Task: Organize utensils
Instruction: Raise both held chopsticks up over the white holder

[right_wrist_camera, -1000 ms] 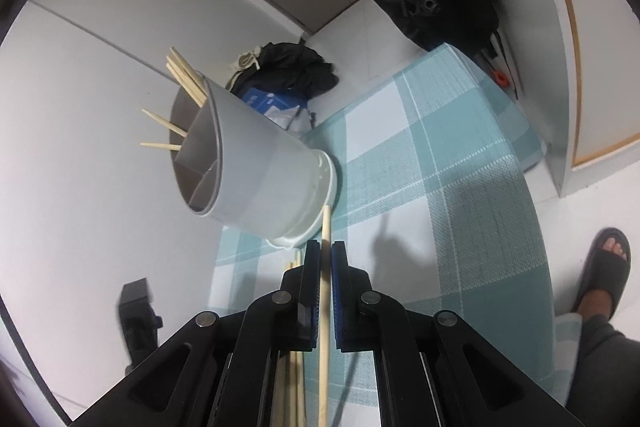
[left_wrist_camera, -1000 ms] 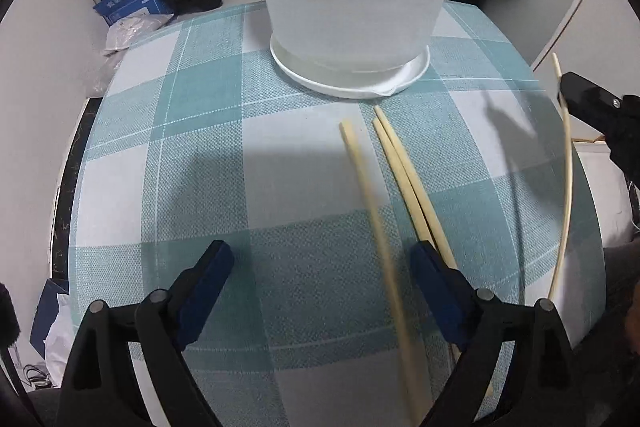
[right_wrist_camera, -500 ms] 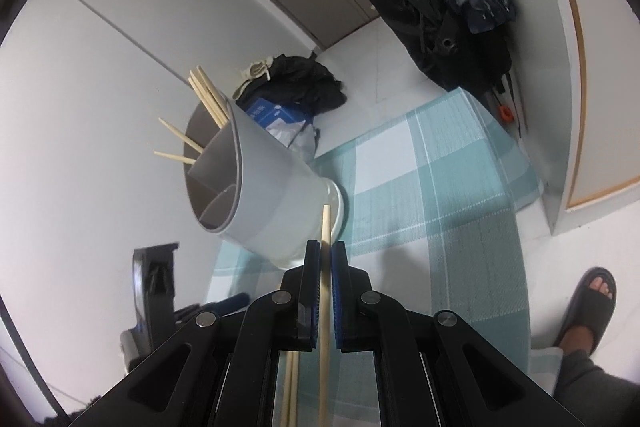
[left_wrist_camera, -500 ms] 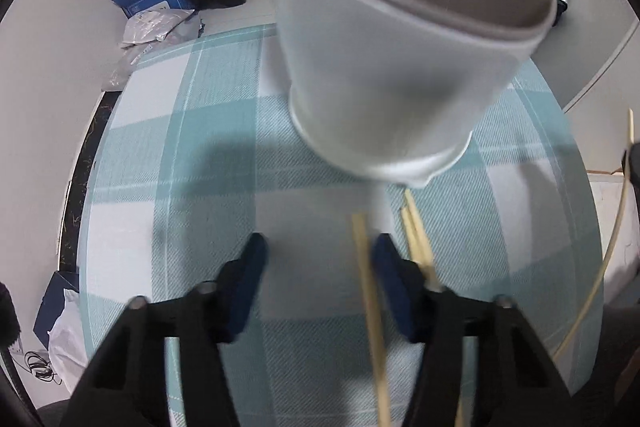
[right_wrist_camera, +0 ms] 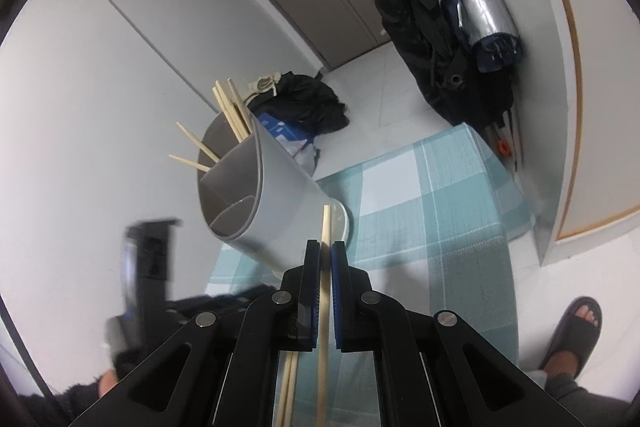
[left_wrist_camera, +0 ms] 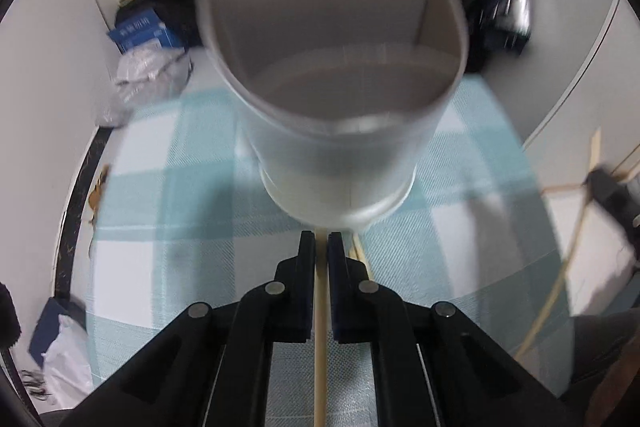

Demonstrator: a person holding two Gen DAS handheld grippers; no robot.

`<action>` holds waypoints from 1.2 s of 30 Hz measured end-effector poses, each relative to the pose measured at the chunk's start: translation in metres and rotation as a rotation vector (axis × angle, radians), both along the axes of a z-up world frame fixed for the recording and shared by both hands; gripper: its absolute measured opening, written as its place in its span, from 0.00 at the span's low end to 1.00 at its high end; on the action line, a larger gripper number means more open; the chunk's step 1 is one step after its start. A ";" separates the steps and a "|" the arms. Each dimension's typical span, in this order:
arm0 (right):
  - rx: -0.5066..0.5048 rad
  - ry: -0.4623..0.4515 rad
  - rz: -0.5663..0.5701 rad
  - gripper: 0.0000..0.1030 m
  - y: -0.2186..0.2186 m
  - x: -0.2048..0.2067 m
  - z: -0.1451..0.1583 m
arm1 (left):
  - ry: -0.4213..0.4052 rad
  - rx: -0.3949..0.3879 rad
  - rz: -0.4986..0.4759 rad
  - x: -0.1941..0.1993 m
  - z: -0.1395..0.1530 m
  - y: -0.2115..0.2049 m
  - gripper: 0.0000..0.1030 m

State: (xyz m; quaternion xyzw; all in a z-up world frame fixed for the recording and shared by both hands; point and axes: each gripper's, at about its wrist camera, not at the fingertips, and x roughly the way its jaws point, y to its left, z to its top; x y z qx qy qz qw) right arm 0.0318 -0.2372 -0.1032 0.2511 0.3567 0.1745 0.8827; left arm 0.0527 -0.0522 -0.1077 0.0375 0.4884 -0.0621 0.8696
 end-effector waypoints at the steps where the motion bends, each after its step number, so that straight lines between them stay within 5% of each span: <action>1: -0.008 -0.005 -0.008 0.04 0.001 -0.004 0.001 | -0.031 -0.017 0.004 -0.008 0.008 0.003 0.02; 6: -0.028 -0.038 -0.056 0.04 0.004 -0.024 0.008 | -0.198 -0.102 -0.044 -0.046 0.049 0.014 0.02; 10: -0.094 -0.109 -0.064 0.04 0.017 -0.037 0.026 | -0.252 -0.132 -0.049 -0.053 0.060 0.019 0.02; 21: -0.221 -0.194 -0.098 0.04 0.064 -0.066 0.046 | -0.314 -0.200 -0.058 -0.057 0.084 0.021 0.02; 36: -0.181 -0.236 -0.107 0.04 0.076 -0.080 0.074 | -0.319 -0.246 -0.067 -0.059 0.111 0.037 0.02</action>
